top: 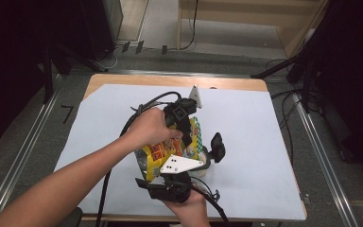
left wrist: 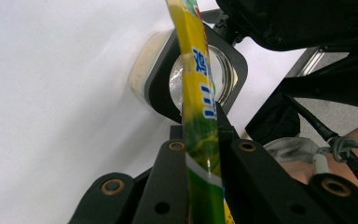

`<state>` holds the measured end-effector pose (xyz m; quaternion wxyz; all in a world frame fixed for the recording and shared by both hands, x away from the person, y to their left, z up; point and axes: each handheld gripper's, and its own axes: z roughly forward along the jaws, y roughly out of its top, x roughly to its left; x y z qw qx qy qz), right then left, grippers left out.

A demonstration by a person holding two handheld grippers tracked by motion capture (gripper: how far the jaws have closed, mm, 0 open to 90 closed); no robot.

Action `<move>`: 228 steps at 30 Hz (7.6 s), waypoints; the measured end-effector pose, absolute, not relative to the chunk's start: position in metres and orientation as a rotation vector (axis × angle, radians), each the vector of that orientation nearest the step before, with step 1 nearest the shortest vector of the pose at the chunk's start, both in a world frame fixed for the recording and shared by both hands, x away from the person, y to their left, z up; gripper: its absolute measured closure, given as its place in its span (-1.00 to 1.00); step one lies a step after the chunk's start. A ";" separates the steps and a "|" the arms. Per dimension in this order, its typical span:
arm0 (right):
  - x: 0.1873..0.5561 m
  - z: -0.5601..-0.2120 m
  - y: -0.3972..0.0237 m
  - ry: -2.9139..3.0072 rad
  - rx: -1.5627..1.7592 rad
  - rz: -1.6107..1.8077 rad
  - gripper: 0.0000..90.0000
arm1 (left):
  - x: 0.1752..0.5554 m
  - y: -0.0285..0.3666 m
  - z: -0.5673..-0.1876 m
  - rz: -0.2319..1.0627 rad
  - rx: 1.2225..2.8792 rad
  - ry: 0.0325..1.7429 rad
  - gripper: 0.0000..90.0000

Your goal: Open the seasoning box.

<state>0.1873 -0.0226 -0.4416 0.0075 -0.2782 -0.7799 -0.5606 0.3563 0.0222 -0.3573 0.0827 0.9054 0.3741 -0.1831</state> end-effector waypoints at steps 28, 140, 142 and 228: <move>0.185 -0.439 -0.023 -2.403 -0.842 -1.780 0.29 | 0.358 0.020 -0.358 -0.552 2.742 1.140 0.99; 0.196 -0.430 -0.023 -2.323 -0.884 -1.784 0.40 | 0.372 0.023 -0.356 -0.585 2.734 1.176 0.90; 0.196 -0.430 -0.023 -2.324 -0.884 -1.784 0.40 | 0.372 0.023 -0.356 -0.586 2.732 1.176 0.90; 0.193 -0.431 -0.018 -2.411 -0.819 -1.814 0.36 | 0.371 0.026 -0.359 -0.589 2.725 1.182 0.88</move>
